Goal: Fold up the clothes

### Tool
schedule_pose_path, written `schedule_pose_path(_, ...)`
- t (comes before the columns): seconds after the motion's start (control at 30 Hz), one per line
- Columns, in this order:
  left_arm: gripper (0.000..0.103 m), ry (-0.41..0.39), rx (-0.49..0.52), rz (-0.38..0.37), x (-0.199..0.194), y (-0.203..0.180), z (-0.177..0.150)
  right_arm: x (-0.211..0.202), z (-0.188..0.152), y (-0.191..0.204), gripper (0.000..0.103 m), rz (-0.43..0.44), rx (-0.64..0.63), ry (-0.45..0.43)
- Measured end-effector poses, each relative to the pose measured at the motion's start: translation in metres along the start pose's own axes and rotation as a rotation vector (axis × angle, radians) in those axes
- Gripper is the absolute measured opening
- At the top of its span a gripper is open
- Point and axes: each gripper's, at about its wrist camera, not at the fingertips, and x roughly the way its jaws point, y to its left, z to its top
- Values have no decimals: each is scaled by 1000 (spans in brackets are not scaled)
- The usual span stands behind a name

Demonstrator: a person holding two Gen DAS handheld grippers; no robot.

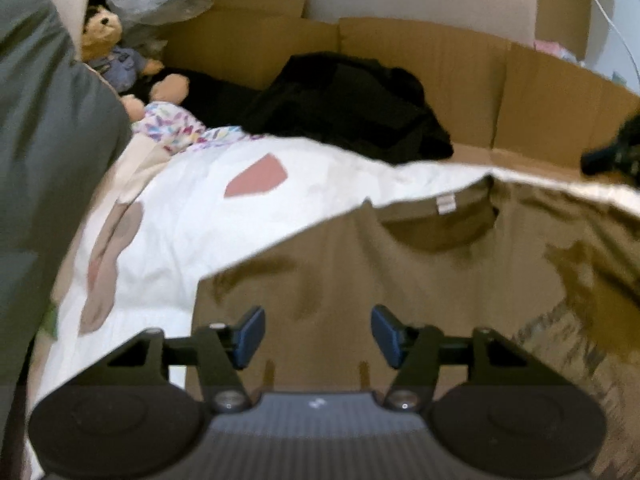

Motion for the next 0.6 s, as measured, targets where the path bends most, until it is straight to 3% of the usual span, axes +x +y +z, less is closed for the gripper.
schedule_pose_path(0.17,63,24,47,9,-13,-18,-24,-17,-1,11,8,26,-24,-3)
schedule_pose_path(0.33,73,52,75,101,-14,-32,-43,-31,-9,17,9,10,-19,3)
schedule_pose_path(0.5,73,24,144,125,-13,-46,-53,-39,-21,20,10,6,-8,9)
schedule_pose_path(0.6,71,30,162,123,-5,-53,-55,-39,-34,21,17,15,-12,12)
